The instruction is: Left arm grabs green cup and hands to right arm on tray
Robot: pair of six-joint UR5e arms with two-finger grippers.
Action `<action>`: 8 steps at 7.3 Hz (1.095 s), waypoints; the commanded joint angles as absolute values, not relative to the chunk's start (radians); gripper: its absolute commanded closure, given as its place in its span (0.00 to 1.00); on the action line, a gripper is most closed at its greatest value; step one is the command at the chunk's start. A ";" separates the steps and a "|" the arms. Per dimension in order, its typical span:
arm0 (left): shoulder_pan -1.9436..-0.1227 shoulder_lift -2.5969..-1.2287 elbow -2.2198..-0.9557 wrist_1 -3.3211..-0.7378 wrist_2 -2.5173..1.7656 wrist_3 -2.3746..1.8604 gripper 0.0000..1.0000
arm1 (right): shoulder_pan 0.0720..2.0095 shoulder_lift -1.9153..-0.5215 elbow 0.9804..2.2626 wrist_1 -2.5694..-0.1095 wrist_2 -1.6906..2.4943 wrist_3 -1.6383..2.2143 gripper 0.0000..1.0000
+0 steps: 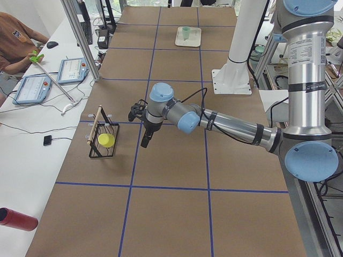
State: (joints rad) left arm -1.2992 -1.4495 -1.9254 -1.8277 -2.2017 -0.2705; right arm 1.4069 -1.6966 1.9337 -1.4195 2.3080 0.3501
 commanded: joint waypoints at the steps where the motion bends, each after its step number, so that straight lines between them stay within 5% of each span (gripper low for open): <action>1: -1.426 -1.387 -1.954 -1.623 -2.395 -0.058 0.00 | 1.410 -1.632 1.933 -1.527 2.296 0.333 0.00; 8: -1.482 -1.339 -2.049 -1.517 -2.427 -0.060 0.00 | 1.425 -1.672 1.902 -1.545 2.310 0.316 0.00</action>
